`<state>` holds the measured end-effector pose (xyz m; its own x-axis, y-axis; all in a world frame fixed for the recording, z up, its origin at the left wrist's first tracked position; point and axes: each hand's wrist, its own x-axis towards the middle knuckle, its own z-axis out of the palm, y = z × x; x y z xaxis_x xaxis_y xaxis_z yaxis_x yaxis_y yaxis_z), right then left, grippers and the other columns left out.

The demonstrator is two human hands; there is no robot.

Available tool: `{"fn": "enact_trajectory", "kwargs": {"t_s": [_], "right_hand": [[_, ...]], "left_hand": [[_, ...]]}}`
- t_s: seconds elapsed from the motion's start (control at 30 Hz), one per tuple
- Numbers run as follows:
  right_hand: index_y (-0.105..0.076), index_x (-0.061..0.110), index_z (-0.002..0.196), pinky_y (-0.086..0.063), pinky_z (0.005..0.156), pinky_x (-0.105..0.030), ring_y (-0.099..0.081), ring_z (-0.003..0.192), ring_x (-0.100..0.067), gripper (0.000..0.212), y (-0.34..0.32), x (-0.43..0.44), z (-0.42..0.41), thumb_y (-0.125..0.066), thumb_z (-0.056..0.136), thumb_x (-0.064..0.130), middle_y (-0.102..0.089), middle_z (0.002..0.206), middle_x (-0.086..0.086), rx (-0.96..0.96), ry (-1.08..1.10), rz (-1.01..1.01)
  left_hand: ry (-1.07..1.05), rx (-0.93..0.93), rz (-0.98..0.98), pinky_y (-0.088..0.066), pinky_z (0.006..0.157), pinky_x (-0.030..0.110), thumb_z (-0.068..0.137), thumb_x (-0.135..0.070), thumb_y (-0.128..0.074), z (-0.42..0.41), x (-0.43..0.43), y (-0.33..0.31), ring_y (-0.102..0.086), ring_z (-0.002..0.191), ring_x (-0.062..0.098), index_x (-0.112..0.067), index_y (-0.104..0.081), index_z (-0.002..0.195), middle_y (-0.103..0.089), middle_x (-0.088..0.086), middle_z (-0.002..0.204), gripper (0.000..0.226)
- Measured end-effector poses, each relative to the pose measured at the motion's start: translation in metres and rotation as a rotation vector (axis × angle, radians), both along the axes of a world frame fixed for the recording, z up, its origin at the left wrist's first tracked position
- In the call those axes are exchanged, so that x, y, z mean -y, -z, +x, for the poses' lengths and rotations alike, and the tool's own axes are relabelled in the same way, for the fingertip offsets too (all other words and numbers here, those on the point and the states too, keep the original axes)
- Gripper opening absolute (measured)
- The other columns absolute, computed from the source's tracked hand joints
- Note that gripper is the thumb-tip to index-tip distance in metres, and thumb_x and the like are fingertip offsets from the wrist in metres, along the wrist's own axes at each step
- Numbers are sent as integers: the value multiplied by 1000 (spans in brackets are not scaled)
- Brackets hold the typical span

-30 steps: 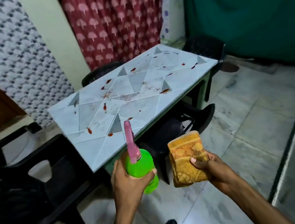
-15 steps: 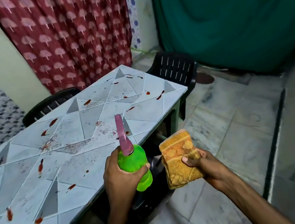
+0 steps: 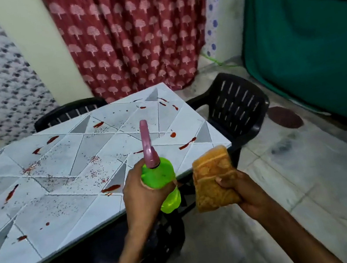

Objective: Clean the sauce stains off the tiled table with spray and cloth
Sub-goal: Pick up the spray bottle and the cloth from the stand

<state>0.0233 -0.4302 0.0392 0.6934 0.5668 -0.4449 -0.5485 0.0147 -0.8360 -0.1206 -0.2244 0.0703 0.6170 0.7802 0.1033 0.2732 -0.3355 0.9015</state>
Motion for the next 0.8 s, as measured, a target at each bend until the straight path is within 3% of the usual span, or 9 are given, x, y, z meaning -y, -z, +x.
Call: {"fn": "enact_trajectory", "kwargs": {"t_s": [0.2, 0.27, 0.37, 0.5, 0.57, 0.73, 0.8], "right_hand": [[-67, 9, 118, -64, 71, -38, -74, 95, -28, 33, -15, -25, 104, -65, 88, -5, -76, 110, -13, -18, -191, 7], [-65, 8, 122, -62, 66, -36, -74, 98, -29, 36, -16, -40, 134, -64, 88, -5, -75, 112, -14, -15, -259, 11], [-63, 6, 126, -62, 66, -35, -74, 99, -30, 41, -10, -63, 172, -64, 86, -6, -75, 112, -13, -3, -348, 32], [-64, 8, 122, -62, 68, -36, -75, 94, -26, 66, -8, -101, 218, -89, 61, 7, -76, 113, -13, 0, -477, 14], [-64, 7, 125, -62, 71, -38, -74, 101, -29, 72, -4, -117, 237, -90, 58, 13, -75, 117, -14, -11, -517, 19], [-63, 8, 128, -62, 84, -44, -71, 109, -35, 56, -5, -159, 268, -80, 75, 2, -73, 121, -15, -40, -622, 33], [-64, 7, 124, -63, 74, -39, -74, 99, -32, 42, -7, -177, 275, -71, 84, -3, -76, 111, -13, -29, -665, 3]], "left_hand": [[-222, -14, 57, -54, 86, 41, 42, -55, -86, 68, 19, -9, -65, 100, 14, -37, -60, 116, -67, -10, 107, 80], [-284, -13, 79, -53, 86, 40, 44, -57, -85, 88, 20, -8, -63, 101, 14, -37, -59, 116, -66, -10, 108, 79], [-352, -32, 105, -53, 86, 40, 45, -56, -86, 112, 13, -3, -62, 102, 15, -35, -58, 116, -64, -9, 109, 79], [-433, -25, 129, -52, 85, 39, 45, -55, -86, 142, -7, 5, -61, 101, 16, -32, -59, 118, -63, -8, 109, 81], [-481, -27, 128, -52, 85, 40, 45, -56, -85, 154, -18, 8, -61, 100, 17, -33, -58, 118, -63, -7, 109, 82], [-586, -23, 119, -52, 85, 39, 44, -55, -85, 176, -38, 12, -62, 100, 15, -34, -58, 119, -62, -9, 109, 83], [-623, -28, 108, -52, 85, 38, 44, -56, -85, 183, -43, 13, -61, 100, 14, -34, -58, 120, -62, -9, 110, 83]]}}
